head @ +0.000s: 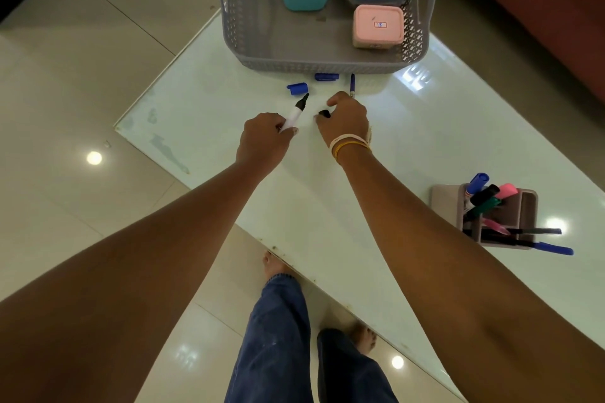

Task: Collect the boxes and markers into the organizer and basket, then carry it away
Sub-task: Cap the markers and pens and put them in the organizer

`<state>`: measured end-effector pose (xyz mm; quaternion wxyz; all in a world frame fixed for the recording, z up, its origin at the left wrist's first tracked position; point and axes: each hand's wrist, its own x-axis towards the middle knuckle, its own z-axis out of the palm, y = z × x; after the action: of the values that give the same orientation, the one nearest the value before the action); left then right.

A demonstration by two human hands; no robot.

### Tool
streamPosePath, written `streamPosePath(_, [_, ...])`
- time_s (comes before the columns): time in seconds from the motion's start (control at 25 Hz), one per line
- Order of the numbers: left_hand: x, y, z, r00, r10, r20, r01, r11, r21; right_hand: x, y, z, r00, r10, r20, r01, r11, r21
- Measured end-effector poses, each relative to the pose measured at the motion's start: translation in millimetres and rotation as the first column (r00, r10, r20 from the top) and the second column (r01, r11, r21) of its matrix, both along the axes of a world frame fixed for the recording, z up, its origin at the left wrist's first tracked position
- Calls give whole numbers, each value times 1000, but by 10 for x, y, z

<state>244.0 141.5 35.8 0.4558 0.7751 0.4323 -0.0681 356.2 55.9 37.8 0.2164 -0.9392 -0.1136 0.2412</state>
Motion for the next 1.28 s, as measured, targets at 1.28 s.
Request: streamPosePath(1.28, [34,362,96,972,228,-61,-168,852,496,-329,-323,80,591,-418,-690,801,404,442])
